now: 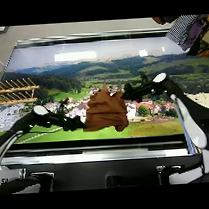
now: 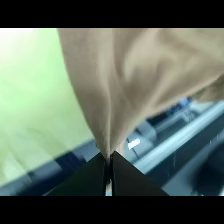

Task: Fold the clothes and pants, and hang the long-sleeved shirts on hangers.

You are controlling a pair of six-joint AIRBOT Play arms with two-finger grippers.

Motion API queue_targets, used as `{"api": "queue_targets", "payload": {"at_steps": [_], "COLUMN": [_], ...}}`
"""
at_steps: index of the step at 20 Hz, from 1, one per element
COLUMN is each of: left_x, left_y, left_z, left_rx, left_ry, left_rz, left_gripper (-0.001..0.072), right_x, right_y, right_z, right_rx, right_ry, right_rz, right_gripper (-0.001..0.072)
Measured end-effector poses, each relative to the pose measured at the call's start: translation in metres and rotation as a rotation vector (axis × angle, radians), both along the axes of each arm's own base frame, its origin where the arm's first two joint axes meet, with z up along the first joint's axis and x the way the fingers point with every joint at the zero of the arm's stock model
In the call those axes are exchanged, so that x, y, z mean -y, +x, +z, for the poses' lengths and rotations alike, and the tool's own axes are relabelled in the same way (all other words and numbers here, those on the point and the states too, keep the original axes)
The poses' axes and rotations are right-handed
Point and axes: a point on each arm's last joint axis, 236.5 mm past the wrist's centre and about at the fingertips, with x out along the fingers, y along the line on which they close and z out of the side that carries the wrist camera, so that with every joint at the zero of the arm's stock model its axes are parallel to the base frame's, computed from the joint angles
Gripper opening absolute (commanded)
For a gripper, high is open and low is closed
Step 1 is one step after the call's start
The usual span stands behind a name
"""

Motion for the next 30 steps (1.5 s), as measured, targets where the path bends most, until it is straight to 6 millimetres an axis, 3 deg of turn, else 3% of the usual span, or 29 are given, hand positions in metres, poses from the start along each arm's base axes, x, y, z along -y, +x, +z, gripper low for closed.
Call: {"api": "queue_targets", "payload": {"at_steps": [2, 4, 6, 8, 11, 13, 17, 19, 21, 24, 27, 30], "left_x": [-0.026, -0.056, -0.084, -0.107, -0.136, -0.153, -0.179, -0.188, -0.196, -0.207, -0.207, -0.197], "left_y": [0.033, 0.066, 0.093, 0.106, 0.099, 0.079, 0.026, 0.003, -0.016, -0.028, -0.018, 0.01], "left_z": [0.032, 0.079, 0.14, 0.21, 0.311, 0.363, 0.429, 0.447, 0.461, 0.467, 0.44, 0.374], "left_rx": [0.118, 0.265, 0.43, 0.607, 0.847, 0.966, 1.126, 1.174, 1.207, 1.217, 1.139, 0.953], "left_ry": [0.052, 0.102, 0.139, 0.16, 0.194, 0.226, 0.292, 0.314, 0.324, 0.344, 0.33, 0.287], "left_rz": [0.051, 0.117, 0.187, 0.252, 0.353, 0.424, 0.563, 0.626, 0.687, 0.751, 0.757, 0.723], "left_gripper": [0.0013, 0.0014, 0.0013, 0.0013, 0.0014, 0.0014, 0.0014, 0.0014, 0.0014, 0.0014, 0.0014, 0.0015], "right_x": [0.022, 0.047, 0.07, 0.087, 0.107, 0.122, 0.152, 0.165, 0.175, 0.186, 0.194, 0.191], "right_y": [0.009, 0.01, 0.0, -0.024, -0.076, -0.117, -0.194, -0.225, -0.243, -0.242, -0.194, -0.111], "right_z": [0.05, 0.11, 0.175, 0.235, 0.311, 0.354, 0.414, 0.436, 0.449, 0.462, 0.439, 0.371], "right_rx": [0.138, 0.296, 0.463, 0.625, 0.843, 0.97, 1.152, 1.223, 1.268, 1.293, 1.168, 0.912], "right_ry": [-0.036, -0.076, -0.119, -0.178, -0.286, -0.358, -0.441, -0.45, -0.448, -0.434, -0.419, -0.397], "right_rz": [-0.036, -0.084, -0.131, -0.16, -0.209, -0.273, -0.453, -0.544, -0.619, -0.695, -0.717, -0.667], "right_gripper": [0.0022, 0.0022, 0.0022, 0.0023, 0.0023, 0.0023, 0.0023, 0.0024, 0.0023, 0.0024, 0.0024, 0.0025]}}
